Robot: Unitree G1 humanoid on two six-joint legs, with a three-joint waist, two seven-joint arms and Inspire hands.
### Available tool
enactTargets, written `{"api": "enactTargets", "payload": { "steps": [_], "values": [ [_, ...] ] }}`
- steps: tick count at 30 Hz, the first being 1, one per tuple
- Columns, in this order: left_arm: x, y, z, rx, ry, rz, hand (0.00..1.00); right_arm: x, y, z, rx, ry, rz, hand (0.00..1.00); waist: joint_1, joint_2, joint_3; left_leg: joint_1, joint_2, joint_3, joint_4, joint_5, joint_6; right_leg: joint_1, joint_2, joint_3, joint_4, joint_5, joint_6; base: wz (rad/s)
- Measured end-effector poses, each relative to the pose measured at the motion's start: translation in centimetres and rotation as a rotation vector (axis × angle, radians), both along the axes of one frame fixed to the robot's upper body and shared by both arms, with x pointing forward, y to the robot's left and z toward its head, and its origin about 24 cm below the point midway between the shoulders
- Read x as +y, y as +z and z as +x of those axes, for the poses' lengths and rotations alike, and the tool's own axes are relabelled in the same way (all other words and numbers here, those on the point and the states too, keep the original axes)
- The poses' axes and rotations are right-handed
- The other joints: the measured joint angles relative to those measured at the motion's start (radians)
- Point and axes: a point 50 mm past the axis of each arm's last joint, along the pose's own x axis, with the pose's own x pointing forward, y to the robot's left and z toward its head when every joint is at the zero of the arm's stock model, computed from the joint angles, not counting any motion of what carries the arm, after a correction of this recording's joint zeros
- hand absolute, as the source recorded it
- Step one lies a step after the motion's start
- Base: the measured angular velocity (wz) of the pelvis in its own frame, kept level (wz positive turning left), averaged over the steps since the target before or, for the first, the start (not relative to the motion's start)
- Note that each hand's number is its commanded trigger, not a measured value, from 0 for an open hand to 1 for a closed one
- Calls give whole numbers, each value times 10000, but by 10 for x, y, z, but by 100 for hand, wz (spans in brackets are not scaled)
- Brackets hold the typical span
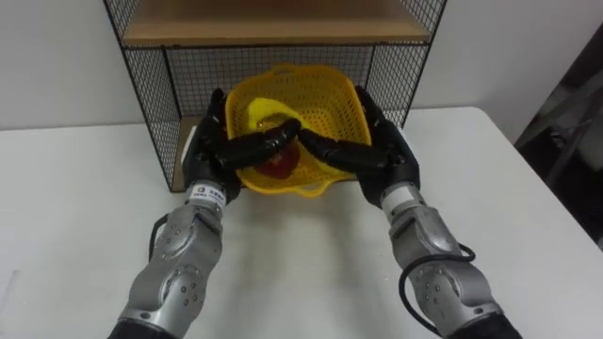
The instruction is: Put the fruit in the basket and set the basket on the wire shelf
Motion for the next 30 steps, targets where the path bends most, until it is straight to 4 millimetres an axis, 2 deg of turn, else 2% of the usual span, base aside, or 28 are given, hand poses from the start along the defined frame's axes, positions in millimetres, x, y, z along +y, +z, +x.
{"api": "enactTargets", "payload": {
  "steps": [2, 10, 14, 19, 25, 30],
  "values": [
    [0, -6, -1, 551, 136, 34, 0, 0, -10, 0, 631, -40, 155, 0, 6, 21, 2, 125, 1, -3, 0, 0, 0, 197, -7, -13, -4, 0, 0, 2],
    [1, -19, -2, 1673, 274, 115, 0, 1, -20, 0, 1411, 102, 191, 0, -69, 89, -14, 267, -2, -92, 81, 0, 0, 393, -49, -207, 66, 1, -1, 3],
    [-2, -24, -4, 2181, 36, 336, 0, -4, -31, 2, 2354, -181, 347, 0, -52, 210, -86, 300, -15, -206, 83, 0, 0, 455, -58, -257, 55, 5, -8, 7],
    [-3, -32, -7, 2752, 71, 751, 0, -4, -41, 0, 3053, -393, 218, 0, -52, 300, -114, 625, -31, -364, 59, 9, -15, 828, -84, -443, 27, -36, -15, 11],
    [-4, -35, -9, 3202, 361, 947, 0, -9, -45, -1, 3583, -652, 591, 0, -50, 345, -133, 717, -61, -357, 79, 9, -15, 892, -123, -477, 118, -51, -15, 1],
    [-6, -33, -9, 3420, 583, 1236, 0, -9, -40, 9, 3641, -659, 421, 0, -107, 352, -137, 577, -72, -401, 190, 5, -13, 740, -162, -548, 357, -80, -25, 2]
  ]
}}
